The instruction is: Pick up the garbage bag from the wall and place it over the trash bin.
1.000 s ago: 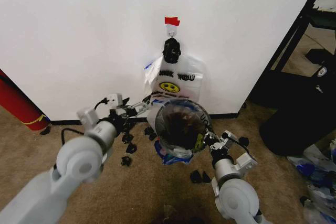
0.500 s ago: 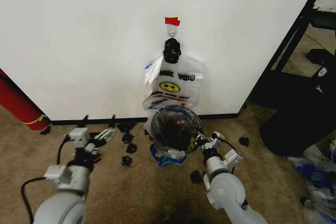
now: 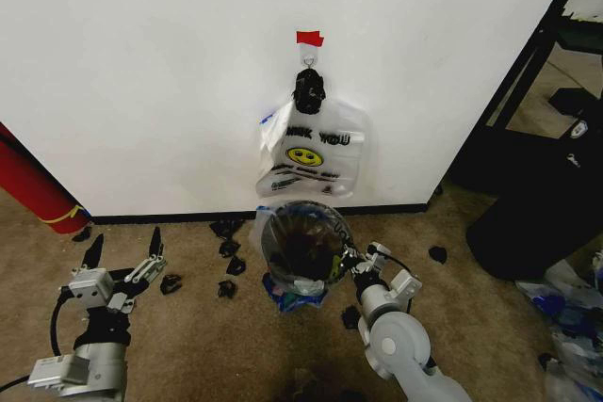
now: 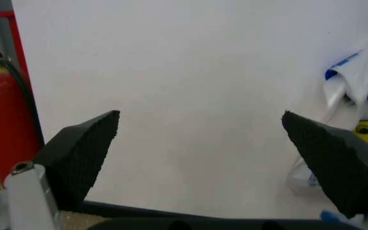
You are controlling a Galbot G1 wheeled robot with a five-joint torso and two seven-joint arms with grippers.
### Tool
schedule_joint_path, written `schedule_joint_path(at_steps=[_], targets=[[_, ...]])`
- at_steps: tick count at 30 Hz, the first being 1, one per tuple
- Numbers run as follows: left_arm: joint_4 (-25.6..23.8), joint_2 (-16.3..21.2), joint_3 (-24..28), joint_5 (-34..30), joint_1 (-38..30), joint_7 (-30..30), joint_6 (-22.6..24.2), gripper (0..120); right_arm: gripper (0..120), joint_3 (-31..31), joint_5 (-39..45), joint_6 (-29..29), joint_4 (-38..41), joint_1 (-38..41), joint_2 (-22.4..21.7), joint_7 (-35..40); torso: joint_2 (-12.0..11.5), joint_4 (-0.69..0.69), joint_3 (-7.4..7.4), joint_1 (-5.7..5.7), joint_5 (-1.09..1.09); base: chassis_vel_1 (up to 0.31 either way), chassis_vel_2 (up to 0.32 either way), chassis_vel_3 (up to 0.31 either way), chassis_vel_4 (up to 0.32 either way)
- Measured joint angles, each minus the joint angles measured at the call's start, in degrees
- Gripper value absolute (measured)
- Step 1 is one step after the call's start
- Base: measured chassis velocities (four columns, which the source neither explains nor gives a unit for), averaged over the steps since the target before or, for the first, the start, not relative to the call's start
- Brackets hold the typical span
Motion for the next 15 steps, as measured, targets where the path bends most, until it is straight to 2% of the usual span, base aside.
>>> schedule_joint_path(at_steps=[6,15], targets=[[-3.0,-0.6,-0.6,0.8,1.3,-0.8,0.2,100,1,-0.5,-0.7,-0.1,-3.4,1.6,1.3,-0.2,0.0,0.01,0.00,0.01,0.01,0.000,0.000,0.000,0.000],[-3.1,-0.7,-0.4,0.9,1.4,-1.2,-0.4,100,1,-0.7,-2.1,-0.1,-4.0,1.2,1.5,-0.6,0.0,0.01,0.00,0.01,0.00,0.000,0.000,0.000,0.000]])
